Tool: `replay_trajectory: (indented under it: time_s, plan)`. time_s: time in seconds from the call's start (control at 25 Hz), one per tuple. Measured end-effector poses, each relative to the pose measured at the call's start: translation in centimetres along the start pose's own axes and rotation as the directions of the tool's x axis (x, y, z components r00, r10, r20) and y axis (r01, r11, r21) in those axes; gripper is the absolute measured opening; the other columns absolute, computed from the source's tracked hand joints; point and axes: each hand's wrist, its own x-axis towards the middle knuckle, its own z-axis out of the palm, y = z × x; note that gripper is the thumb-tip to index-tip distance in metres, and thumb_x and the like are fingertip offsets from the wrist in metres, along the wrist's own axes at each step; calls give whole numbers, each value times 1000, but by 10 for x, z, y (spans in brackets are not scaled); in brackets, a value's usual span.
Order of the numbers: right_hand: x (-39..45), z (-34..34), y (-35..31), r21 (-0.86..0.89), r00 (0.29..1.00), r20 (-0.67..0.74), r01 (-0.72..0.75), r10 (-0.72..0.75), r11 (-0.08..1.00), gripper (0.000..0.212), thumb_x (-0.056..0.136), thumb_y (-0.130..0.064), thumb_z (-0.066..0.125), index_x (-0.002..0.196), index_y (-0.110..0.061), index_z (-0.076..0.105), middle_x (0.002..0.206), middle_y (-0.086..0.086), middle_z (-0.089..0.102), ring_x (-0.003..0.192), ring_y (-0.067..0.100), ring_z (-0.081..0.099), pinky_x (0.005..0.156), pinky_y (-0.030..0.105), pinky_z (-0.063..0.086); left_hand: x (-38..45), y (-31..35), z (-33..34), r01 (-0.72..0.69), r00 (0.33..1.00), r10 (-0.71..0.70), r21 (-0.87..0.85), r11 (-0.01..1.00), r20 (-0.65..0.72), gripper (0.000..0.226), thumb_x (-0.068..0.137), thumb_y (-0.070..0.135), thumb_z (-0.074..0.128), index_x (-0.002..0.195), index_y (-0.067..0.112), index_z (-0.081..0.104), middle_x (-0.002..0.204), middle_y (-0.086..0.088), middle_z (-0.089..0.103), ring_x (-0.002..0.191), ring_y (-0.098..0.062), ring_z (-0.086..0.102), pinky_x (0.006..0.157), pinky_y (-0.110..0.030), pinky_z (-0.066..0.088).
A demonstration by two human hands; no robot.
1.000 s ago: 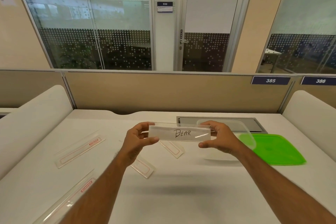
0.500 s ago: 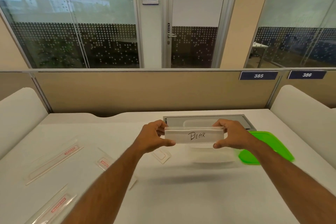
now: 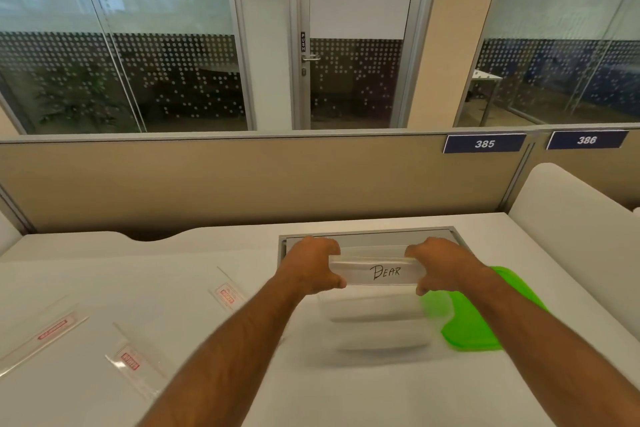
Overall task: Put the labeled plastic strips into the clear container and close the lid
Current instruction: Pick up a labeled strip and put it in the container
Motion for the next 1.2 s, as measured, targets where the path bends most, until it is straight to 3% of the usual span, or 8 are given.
replay_trajectory:
  time_s: [0.2,0.36,0.48,0.64,0.96,1.2]
  plan:
    - [23,16,-2,-140,999,37,28,-23,990,60,65,-41,84,114,-18,58,113,10,62,105,29,60,81,34,48,18,-1,24,4,998,-20,263,965,57,58,70,50,79,119,24,64,114,-5,64,110,-25,50,94,-38,38]
    - [34,27,-7,-203,997,68,38,-24,979,54,71,-34,80,117,-16,58,117,10,62,107,29,61,83,35,49,22,0,37,-100,995,76,505,857,69,37,72,44,74,97,19,67,93,-5,66,104,-26,47,89,-44,30]
    - [38,41,-13,-248,995,89,58,-37,967,45,79,-26,71,120,-14,57,120,12,61,110,31,60,87,36,50,26,0,45,-172,985,127,616,769,117,25,72,32,74,90,16,66,88,-6,69,107,-28,47,94,-49,29]
    - [41,54,-20,-268,993,119,56,-24,962,41,83,-17,66,122,-9,56,120,14,60,111,33,60,90,39,51,36,6,54,-193,978,79,680,708,195,21,76,19,71,97,17,65,95,-6,68,108,-28,51,107,-56,19]
    - [46,62,-23,-340,991,133,70,-26,938,36,83,-10,63,119,-8,61,117,15,63,106,31,62,87,38,51,42,3,76,-171,968,-16,705,688,250,30,79,24,75,106,17,62,102,-6,66,108,-27,53,108,-58,15]
    - [38,58,-24,-248,993,105,72,-47,966,40,79,-13,63,118,-9,55,117,13,62,107,29,60,86,38,51,36,5,67,-192,974,65,641,743,217,25,83,22,71,105,14,63,102,-8,67,113,-29,50,108,-58,18]
